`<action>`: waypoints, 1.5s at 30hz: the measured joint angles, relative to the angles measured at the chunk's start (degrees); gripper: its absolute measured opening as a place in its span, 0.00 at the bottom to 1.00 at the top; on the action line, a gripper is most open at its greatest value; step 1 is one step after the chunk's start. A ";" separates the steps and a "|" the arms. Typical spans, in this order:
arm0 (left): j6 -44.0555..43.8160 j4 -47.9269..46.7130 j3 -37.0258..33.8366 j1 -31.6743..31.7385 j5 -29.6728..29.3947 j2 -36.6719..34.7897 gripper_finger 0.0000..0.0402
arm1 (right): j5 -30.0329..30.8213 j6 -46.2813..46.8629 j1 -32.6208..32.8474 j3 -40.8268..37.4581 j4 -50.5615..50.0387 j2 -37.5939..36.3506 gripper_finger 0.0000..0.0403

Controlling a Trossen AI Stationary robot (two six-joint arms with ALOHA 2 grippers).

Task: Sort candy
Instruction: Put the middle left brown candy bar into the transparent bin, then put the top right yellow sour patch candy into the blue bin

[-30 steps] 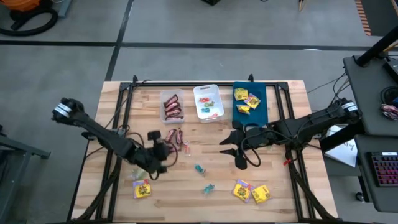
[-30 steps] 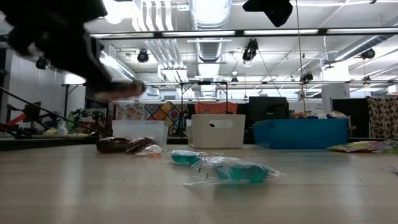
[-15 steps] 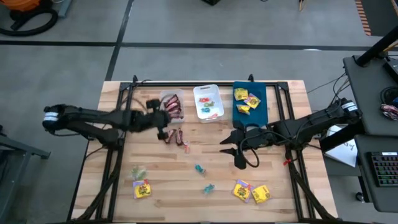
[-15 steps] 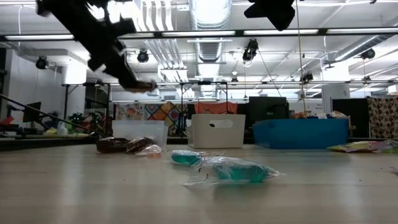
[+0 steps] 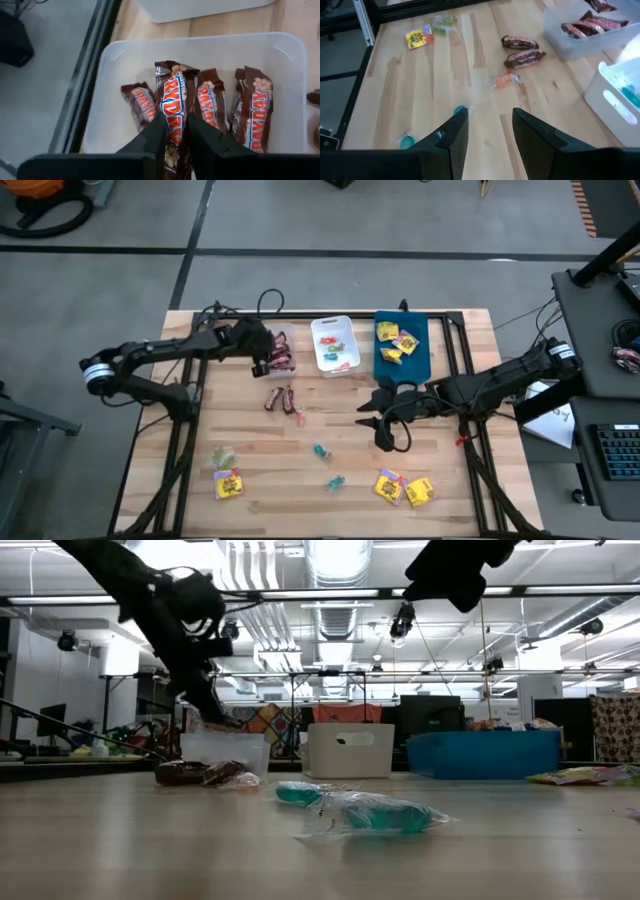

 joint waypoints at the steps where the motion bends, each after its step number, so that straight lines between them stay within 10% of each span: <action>1: 0.22 0.71 0.00 0.31 0.62 0.87 0.12 | 0.01 0.44 0.00 -0.08 -0.02 0.00 0.36; 24: 0.33 4.91 0.00 0.67 0.61 7.38 0.39 | -0.04 22.71 0.00 -0.17 -9.88 0.00 0.36; 39: -14.29 7.69 0.02 0.25 -0.90 -5.98 0.42 | -0.50 62.16 -0.04 -0.17 -50.14 1.07 0.36; 45: -15.43 12.31 0.02 -0.89 -0.85 -10.36 0.41 | -0.48 63.62 -2.02 -0.17 -56.04 5.00 0.36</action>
